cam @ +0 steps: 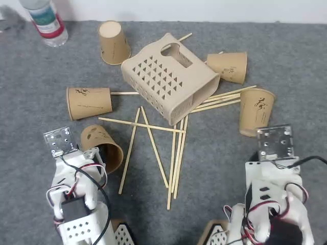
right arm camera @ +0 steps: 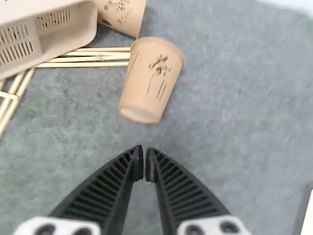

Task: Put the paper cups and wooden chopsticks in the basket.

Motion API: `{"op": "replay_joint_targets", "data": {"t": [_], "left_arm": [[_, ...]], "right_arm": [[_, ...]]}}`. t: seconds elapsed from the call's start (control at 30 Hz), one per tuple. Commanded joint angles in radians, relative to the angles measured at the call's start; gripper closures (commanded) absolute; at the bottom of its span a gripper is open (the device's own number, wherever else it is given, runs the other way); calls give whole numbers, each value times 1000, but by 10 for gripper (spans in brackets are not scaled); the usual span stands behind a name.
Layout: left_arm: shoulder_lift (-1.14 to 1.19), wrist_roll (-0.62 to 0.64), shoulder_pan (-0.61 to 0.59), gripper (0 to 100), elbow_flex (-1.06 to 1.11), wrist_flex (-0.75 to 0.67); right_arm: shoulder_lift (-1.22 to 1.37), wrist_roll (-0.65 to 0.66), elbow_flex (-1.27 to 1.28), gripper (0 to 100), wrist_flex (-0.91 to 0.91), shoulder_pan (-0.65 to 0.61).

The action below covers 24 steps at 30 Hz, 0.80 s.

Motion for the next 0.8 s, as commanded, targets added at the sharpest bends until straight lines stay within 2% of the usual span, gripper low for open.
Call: {"op": "replay_joint_targets", "data": {"t": [0.0, 0.2, 0.27, 0.5, 0.77], "left_arm": [[-23, 0, -6, 742, -5, 2], [-23, 0, -6, 742, -5, 0], [-23, 0, -6, 742, -5, 0], [-23, 0, -8, 742, -5, 2], [-23, 0, -9, 742, -5, 2]], "right_arm": [[41, 8, 21, 790, -110, -5], [259, 68, 11, 820, -343, -8], [355, 84, -20, 817, -390, -44], [684, 77, -307, 818, -398, -259], [1121, 77, -641, 818, -378, -375]]}}
